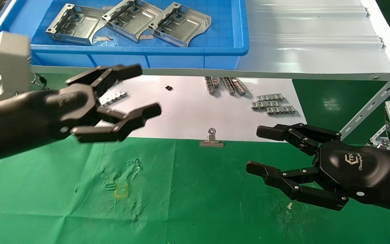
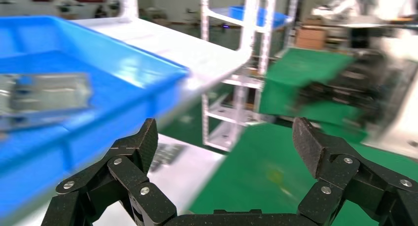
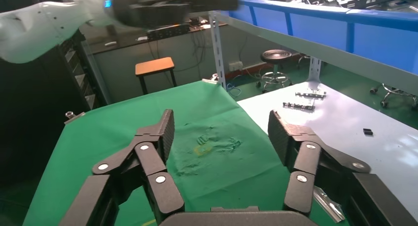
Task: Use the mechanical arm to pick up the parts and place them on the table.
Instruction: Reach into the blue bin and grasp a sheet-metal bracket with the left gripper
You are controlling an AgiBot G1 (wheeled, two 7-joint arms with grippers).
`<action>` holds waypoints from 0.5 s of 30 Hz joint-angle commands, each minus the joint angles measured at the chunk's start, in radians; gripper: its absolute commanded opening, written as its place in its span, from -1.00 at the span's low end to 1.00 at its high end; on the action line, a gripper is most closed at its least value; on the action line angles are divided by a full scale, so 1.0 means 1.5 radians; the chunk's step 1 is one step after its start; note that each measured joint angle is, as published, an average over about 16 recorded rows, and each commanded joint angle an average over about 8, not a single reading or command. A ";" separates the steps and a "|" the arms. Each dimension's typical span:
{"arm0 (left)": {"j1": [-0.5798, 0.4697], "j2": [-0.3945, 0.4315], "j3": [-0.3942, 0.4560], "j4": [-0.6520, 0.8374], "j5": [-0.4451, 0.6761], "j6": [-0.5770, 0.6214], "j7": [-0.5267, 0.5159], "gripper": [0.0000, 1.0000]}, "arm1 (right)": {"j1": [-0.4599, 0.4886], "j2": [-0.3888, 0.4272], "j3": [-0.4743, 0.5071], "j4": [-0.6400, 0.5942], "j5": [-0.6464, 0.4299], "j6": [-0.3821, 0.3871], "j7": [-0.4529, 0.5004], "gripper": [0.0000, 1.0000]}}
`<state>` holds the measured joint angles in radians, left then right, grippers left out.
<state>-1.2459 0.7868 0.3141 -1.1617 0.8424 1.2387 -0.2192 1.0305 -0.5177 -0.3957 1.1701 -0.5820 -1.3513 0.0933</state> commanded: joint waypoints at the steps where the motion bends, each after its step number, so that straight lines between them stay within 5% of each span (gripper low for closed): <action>1: -0.034 0.029 0.013 0.020 0.023 -0.025 -0.007 1.00 | 0.000 0.000 0.000 0.000 0.000 0.000 0.000 -1.00; 15: -0.200 0.101 0.049 0.190 0.122 -0.115 -0.014 1.00 | 0.000 0.000 0.000 0.000 0.000 0.000 0.000 -1.00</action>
<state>-1.5575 0.9409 0.4041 -0.8672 1.0456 1.0693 -0.2574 1.0305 -0.5177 -0.3957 1.1701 -0.5820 -1.3513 0.0933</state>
